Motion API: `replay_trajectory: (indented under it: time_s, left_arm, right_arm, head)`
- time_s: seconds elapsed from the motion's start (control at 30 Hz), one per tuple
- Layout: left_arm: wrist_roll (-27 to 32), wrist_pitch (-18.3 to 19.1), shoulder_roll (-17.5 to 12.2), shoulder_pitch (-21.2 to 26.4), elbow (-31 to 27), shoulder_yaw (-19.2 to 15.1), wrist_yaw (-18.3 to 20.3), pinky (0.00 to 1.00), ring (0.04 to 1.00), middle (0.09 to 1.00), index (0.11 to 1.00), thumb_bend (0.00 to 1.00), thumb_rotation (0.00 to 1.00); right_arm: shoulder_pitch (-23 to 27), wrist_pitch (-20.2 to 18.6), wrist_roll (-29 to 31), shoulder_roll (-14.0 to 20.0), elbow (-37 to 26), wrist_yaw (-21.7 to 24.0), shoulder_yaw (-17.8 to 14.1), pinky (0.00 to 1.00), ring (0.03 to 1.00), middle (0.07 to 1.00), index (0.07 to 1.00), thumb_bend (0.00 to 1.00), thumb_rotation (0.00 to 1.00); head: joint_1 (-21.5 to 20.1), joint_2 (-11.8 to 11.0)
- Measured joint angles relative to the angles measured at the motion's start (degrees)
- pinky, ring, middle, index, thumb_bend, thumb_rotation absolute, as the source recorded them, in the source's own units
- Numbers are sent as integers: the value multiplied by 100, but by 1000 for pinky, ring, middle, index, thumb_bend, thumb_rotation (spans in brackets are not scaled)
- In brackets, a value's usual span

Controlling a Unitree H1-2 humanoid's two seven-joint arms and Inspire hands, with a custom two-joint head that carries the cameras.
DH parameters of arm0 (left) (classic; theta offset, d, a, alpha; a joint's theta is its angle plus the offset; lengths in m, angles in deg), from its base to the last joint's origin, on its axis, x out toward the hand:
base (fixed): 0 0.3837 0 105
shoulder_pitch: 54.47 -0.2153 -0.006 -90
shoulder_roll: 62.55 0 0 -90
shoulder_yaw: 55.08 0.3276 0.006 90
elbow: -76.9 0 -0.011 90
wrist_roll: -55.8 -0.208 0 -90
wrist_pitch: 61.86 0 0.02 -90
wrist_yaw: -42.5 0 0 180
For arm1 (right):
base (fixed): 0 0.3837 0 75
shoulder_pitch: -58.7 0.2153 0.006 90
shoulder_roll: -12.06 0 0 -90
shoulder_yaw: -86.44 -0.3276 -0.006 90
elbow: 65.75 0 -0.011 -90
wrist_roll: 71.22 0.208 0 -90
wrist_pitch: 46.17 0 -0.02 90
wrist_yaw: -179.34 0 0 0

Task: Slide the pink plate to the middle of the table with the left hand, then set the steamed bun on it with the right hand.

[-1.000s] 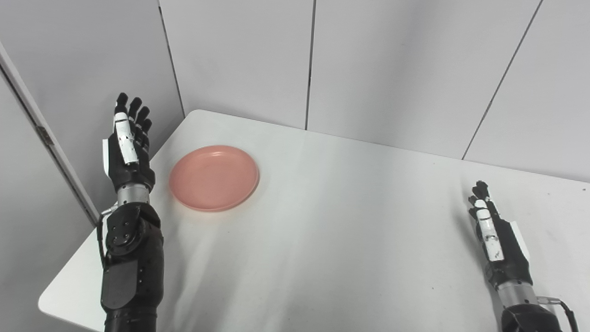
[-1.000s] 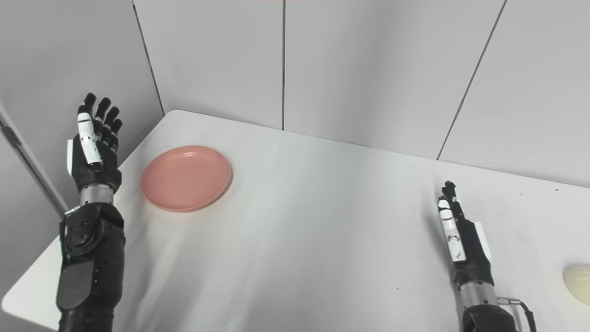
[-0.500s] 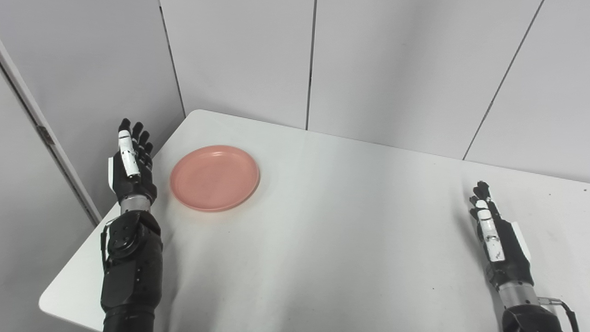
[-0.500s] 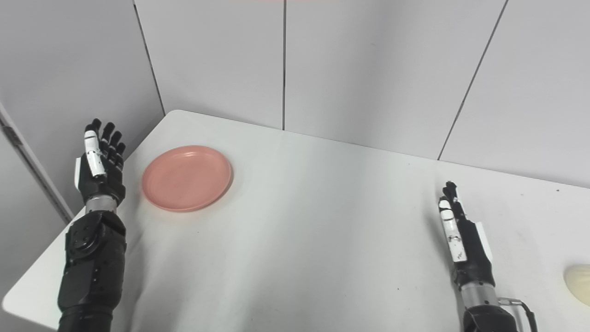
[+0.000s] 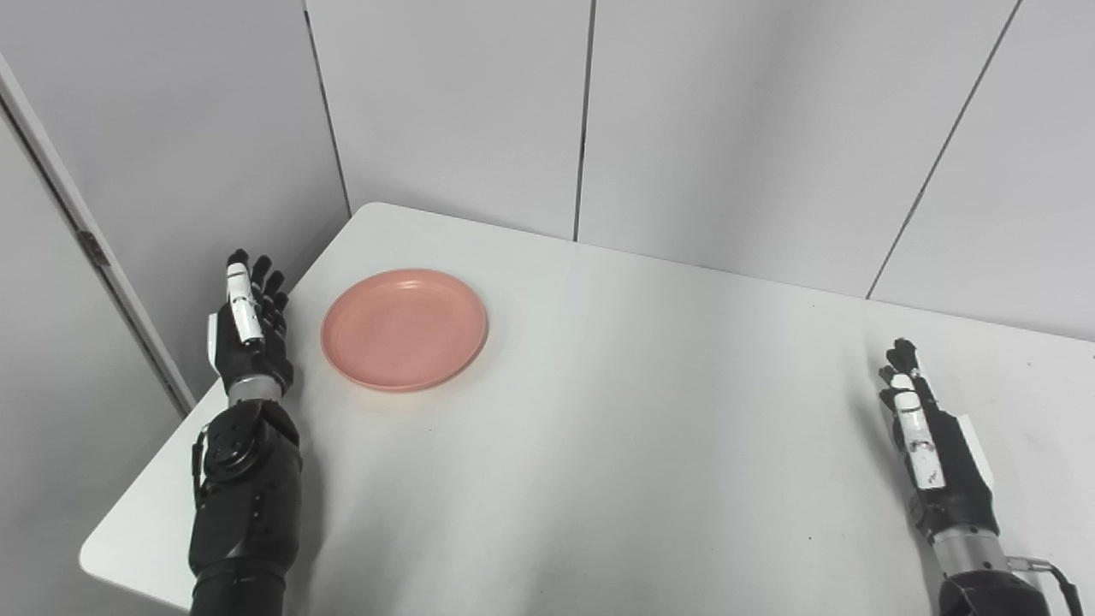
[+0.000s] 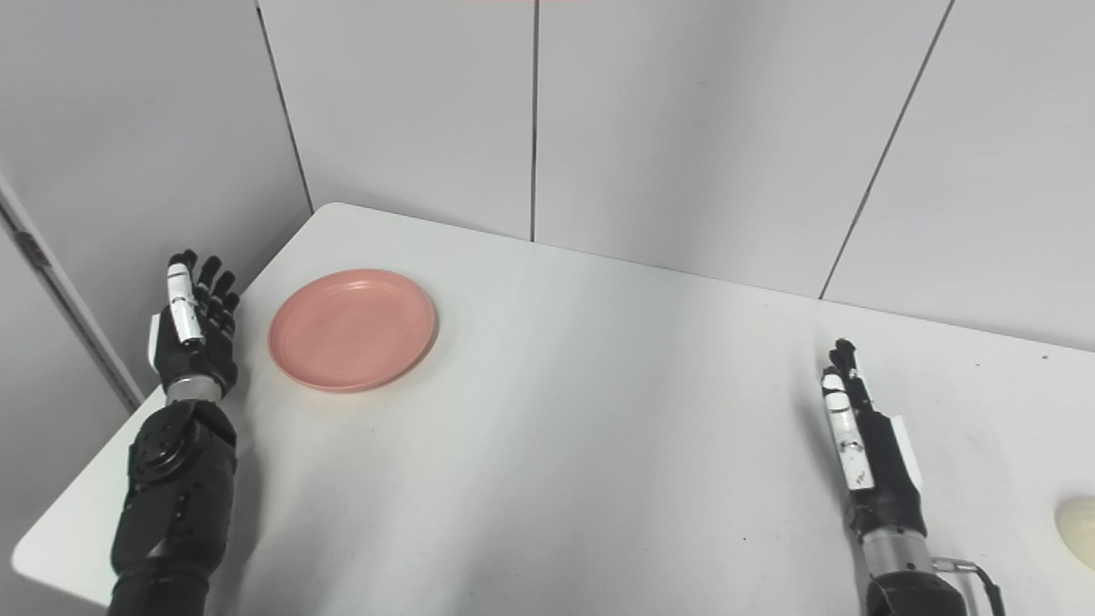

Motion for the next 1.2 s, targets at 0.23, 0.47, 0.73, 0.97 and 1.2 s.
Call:
replay_trajectory:
  time_s: [0.23, 0.47, 0.73, 0.97, 1.2]
  left_arm:
    - [24, -7, -29, 165, 279, 92, 4, 976, 942, 941, 960, 420, 1000]
    - [70, -6, -51, 315, 553, 221, 158, 981, 949, 952, 962, 414, 1000]
    - [70, 50, -21, 327, 562, 465, 425, 955, 936, 950, 969, 403, 1000]
    - [74, 105, 75, 331, 519, 703, 701, 949, 935, 949, 955, 412, 1000]
    - [68, 308, 242, 322, 309, 895, 705, 985, 933, 946, 956, 412, 1000]
  right_arm:
    - [-5, 0, -5, 3, 1, 3, 1, 1000, 998, 1000, 1000, 125, 1000]
    - [-8, 0, -60, 2, -3, -3, 7, 996, 985, 999, 1000, 129, 1000]
    - [-117, -168, -80, -15, -178, -17, 6, 999, 986, 1000, 1000, 127, 1000]
    - [-145, -239, -133, -36, -233, -104, 15, 986, 978, 992, 999, 139, 1000]
    - [-144, -239, -122, -43, -229, -103, 16, 983, 978, 991, 1000, 138, 1000]
  head:
    - [-9, 9]
    - [-35, 26]
    - [-97, 61]
    - [-237, 105]
    - [-281, 123]
